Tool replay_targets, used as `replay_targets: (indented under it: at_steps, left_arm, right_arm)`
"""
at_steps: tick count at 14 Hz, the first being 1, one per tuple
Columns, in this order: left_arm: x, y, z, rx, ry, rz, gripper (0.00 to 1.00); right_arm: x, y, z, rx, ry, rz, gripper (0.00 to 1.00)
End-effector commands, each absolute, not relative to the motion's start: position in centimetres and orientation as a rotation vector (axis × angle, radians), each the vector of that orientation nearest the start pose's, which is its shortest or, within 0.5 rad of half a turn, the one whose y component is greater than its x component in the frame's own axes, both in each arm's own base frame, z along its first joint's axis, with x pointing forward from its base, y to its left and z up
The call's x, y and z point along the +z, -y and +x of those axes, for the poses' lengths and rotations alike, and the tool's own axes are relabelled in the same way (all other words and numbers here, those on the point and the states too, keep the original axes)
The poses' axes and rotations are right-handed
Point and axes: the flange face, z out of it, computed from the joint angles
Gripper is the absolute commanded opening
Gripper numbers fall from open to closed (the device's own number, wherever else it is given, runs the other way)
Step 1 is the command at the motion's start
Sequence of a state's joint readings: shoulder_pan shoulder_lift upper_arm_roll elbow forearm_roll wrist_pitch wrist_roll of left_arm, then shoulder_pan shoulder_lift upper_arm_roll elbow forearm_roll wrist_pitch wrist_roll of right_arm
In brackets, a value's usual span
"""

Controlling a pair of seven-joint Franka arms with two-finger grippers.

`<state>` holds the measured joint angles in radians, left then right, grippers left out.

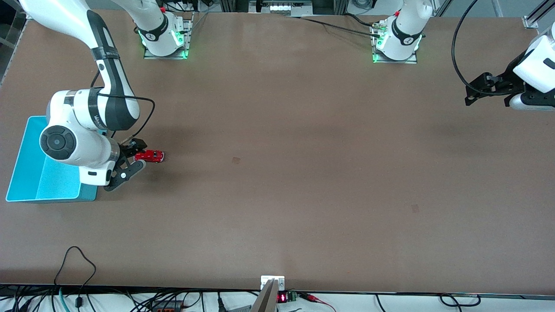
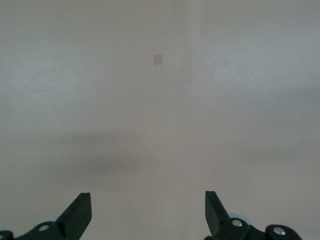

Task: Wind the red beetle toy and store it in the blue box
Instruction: 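Move the right gripper over the red car beside the box, then lower the right gripper and grasp the red car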

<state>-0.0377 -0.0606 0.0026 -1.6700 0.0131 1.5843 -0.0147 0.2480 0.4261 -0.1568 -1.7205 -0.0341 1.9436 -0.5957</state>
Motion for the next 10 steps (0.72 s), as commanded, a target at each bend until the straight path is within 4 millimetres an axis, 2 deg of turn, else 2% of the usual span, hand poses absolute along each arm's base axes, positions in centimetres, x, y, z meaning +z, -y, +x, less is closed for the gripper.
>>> replay_targets:
  at_steps: [1, 2, 5, 8, 10]
  left_arm:
    - [61.8, 2.1, 52.9, 0.041, -0.019, -3.143, 1.0]
    - [61.8, 2.1, 52.9, 0.039, -0.019, -3.143, 1.0]
    - [62.0, 2.1, 53.6, 0.027, -0.022, -3.147, 1.0]
    - [62.0, 2.1, 53.6, 0.027, -0.019, -3.147, 1.0]
    - [62.0, 2.1, 53.6, 0.027, -0.019, -3.147, 1.0]
  right_arm:
    - [33.5, -6.5, 63.1, 0.308, 1.146, -2.931, 1.0]
    - [33.6, -6.4, 63.2, 0.306, 1.144, -2.932, 1.0]
    - [32.3, -6.2, 63.2, 0.337, 1.177, -2.909, 1.0]
    - [30.9, -6.2, 63.2, 0.352, 1.308, -2.837, 1.0]
    - [29.1, -5.3, 63.1, 0.358, 1.515, -2.711, 1.0]
